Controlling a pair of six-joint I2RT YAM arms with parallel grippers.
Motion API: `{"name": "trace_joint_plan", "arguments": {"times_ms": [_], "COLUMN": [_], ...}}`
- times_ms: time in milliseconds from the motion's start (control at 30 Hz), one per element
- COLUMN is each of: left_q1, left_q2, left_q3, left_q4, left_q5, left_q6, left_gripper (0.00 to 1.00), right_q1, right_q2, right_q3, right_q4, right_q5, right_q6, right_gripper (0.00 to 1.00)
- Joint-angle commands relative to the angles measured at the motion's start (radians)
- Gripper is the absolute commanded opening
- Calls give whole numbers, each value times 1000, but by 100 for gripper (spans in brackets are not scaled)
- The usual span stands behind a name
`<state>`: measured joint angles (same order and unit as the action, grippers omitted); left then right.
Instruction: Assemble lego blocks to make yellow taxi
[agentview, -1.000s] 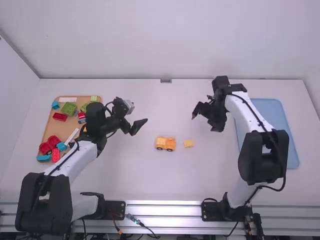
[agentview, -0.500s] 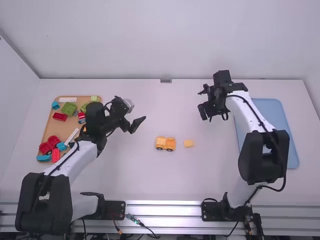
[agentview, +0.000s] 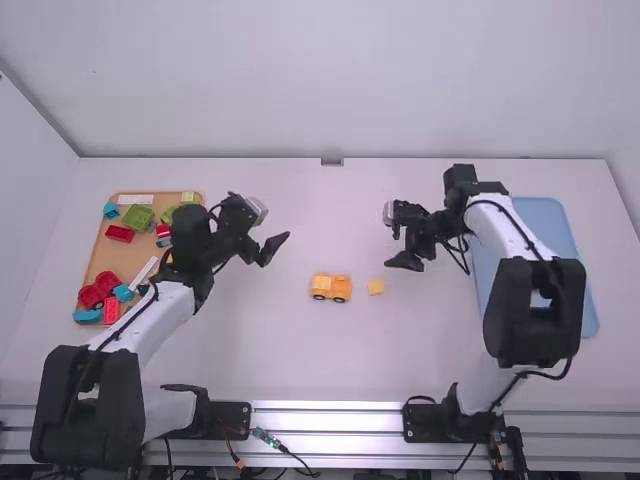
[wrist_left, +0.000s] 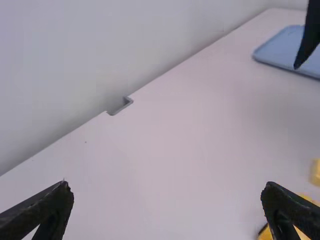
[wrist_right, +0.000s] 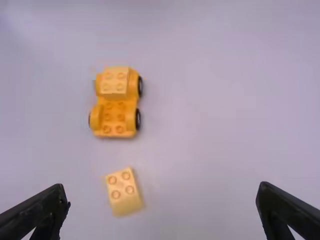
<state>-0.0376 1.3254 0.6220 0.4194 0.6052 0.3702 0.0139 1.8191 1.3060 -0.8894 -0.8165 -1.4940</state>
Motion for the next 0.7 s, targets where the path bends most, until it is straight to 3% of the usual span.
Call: {"name": "trace_joint_plan", "arguments": {"times_ms": [0, 300, 467, 533, 567, 667], "left_q1": [-2, -2, -2, -2, -2, -4], "left_q2": [-25, 7, 63, 101, 155, 242], "left_q3": [25, 25, 25, 25, 25, 25], "left_q4": [-23, -263, -321, -312, -300, -233], "left_q5": [51, 447, 495, 507, 537, 588], "left_q6": [82, 526, 648, 669, 702, 697], "left_gripper": [99, 99, 99, 99, 99, 99], "right_q1": [-23, -52, -29, -17, 5, 39], "right_q2": [-6, -6, -6, -6, -6, -6], "right_q3": [-52, -190, -245, -283, -343, -420], "right_q4": [0, 24, 93, 191, 358, 565], "right_q5": [-182, -140, -97, -72, -26, 53], "right_q6": [-205, -286, -254, -185, -57, 85], "right_gripper": [99, 99, 99, 99, 99, 99]}}
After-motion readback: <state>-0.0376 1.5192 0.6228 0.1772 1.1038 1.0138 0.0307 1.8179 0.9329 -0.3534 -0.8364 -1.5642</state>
